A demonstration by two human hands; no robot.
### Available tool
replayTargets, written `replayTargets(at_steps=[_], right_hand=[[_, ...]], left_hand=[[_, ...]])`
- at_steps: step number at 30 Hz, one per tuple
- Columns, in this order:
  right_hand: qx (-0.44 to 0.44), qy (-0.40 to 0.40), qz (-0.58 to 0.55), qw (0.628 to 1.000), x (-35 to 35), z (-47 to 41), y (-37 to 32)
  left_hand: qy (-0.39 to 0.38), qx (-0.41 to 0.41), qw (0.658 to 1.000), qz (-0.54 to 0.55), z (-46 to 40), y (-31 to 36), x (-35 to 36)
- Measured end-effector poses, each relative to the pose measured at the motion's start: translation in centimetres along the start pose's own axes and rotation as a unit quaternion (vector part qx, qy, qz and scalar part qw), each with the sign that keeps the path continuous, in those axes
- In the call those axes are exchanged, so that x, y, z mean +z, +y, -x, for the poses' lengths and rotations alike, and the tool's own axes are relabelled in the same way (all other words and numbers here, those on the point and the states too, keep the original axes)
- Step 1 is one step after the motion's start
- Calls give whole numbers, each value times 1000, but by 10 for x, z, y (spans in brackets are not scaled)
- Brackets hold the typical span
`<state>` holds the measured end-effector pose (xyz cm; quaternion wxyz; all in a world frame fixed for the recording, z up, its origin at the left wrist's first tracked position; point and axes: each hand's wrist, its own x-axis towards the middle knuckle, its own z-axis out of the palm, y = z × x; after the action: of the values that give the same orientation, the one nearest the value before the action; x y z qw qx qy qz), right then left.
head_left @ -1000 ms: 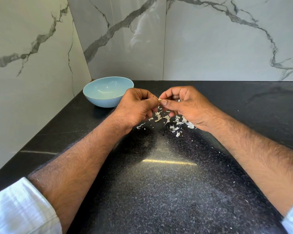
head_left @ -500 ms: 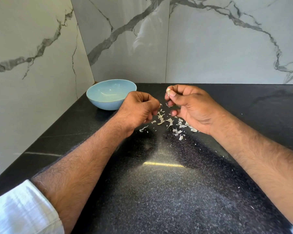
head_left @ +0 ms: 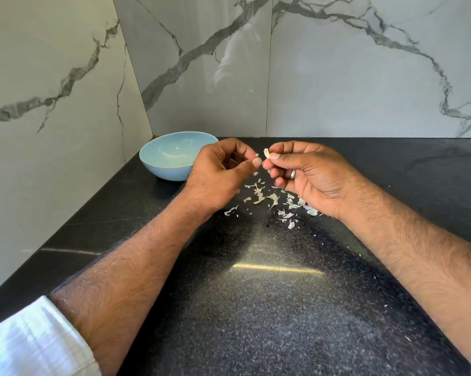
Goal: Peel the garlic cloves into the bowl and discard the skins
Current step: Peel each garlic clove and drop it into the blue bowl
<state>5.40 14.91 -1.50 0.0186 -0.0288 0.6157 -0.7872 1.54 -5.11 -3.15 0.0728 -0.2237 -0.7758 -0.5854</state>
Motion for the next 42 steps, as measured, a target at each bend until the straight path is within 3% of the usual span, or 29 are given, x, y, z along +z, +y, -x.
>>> replayTargets(at_steps=[8, 16, 24, 28, 34, 42], right_hand=[[12, -11, 7, 1000, 1, 1, 1], [-70, 37, 158, 984, -1, 0, 7], [-147, 43, 324, 933, 0, -2, 10], [-132, 59, 320, 936, -1, -4, 14], [-89, 52, 272, 957, 2, -5, 16], [-136, 57, 358, 922, 0, -4, 14]], left_hand=[[-21, -11, 997, 73, 2, 2, 0], [-33, -10, 998, 58, 1, -1, 2], [-29, 18, 996, -77, -2, -8, 5], [-49, 45, 993, -102, 1, -5, 8], [-14, 38, 990, -134, -1, -8, 10], [-46, 9, 995, -87, 4, -2, 12]])
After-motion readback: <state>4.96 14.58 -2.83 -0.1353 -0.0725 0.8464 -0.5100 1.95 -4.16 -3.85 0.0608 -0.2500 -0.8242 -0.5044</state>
